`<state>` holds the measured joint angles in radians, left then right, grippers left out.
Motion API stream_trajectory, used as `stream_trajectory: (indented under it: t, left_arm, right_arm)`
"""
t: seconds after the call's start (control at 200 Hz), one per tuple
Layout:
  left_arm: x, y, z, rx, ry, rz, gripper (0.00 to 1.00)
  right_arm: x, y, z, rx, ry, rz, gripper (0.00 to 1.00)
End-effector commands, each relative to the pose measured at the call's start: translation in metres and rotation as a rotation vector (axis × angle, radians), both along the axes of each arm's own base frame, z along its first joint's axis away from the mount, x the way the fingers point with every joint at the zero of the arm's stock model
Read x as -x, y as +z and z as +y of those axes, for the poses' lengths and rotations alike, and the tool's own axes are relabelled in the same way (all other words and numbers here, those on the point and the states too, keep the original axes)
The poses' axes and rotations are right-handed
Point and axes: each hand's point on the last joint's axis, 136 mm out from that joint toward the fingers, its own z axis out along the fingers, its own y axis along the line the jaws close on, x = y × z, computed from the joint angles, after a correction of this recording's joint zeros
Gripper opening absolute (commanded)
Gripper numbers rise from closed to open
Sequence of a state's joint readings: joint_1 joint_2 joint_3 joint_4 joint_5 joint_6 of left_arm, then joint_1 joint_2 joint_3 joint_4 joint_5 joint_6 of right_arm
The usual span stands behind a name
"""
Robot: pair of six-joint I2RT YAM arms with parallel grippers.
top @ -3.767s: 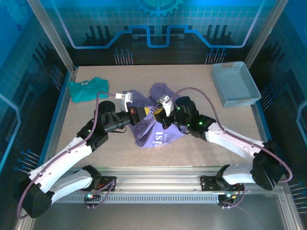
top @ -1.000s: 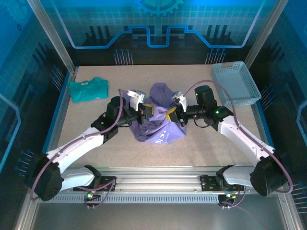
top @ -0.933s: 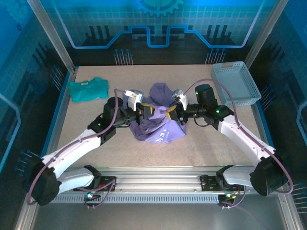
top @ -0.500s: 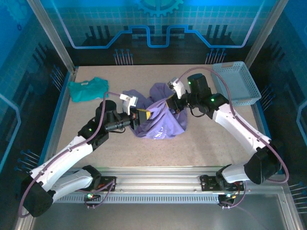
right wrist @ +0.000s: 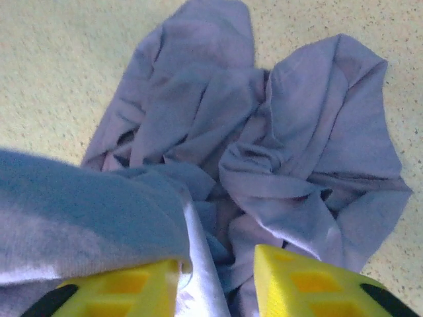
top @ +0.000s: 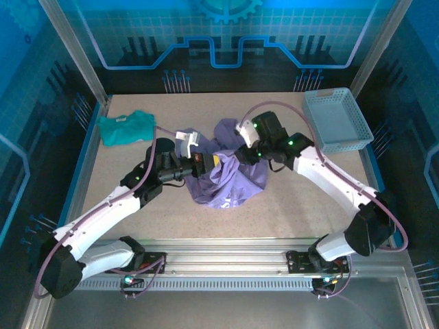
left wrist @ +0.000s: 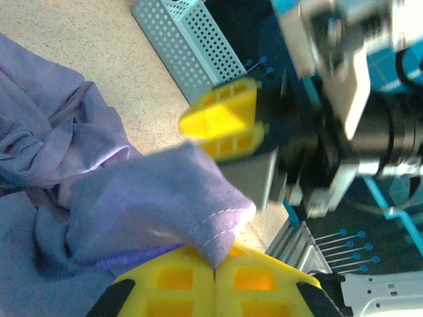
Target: Fold the inside-out t-shirt
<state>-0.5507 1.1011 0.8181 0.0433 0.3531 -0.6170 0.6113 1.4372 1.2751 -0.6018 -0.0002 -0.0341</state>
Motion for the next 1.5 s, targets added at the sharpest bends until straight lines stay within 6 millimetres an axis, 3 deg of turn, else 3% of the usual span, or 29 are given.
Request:
stream_trajectory:
  t: [0.0, 0.19, 0.415, 0.675, 0.83, 0.995, 1.24, 1.421, 1.496]
  left_arm:
    - [-0.011, 0.024, 0.000, 0.048, 0.037, -0.017, 0.00]
    - [-0.013, 0.024, -0.001, 0.039, 0.037, 0.003, 0.00]
    - [-0.012, 0.027, 0.001, 0.029, 0.042, -0.009, 0.00]
    - [-0.018, 0.023, 0.008, -0.015, 0.086, -0.017, 0.00]
    - [-0.020, 0.023, 0.007, -0.021, 0.092, -0.015, 0.00]
    - [-0.022, 0.022, 0.006, -0.020, 0.094, -0.009, 0.00]
    - [-0.021, 0.024, 0.007, -0.015, 0.091, -0.007, 0.00]
    - [-0.024, 0.022, 0.012, -0.040, 0.122, -0.020, 0.00]
    - [-0.032, 0.015, 0.022, -0.083, 0.174, -0.043, 0.00]
  right_arm:
    - [0.017, 0.009, -0.003, 0.057, 0.040, -0.122, 0.40]
    - [0.045, 0.025, 0.027, -0.017, 0.203, -0.269, 0.60]
    - [0.039, 0.030, 0.052, -0.073, 0.255, -0.273, 0.65]
    - [0.051, 0.035, 0.046, -0.129, 0.240, -0.252, 0.66]
    - [0.065, 0.039, 0.044, -0.141, 0.225, -0.259, 0.54]
    - [0.076, 0.029, 0.062, -0.140, 0.233, -0.240, 0.43]
    - [0.046, 0.018, 0.067, -0.112, 0.069, -0.245, 0.34]
    - [0.054, 0.012, 0.072, -0.179, 0.138, -0.171, 0.03]
    - [0.070, 0.021, 0.076, -0.318, 0.277, -0.091, 0.00]
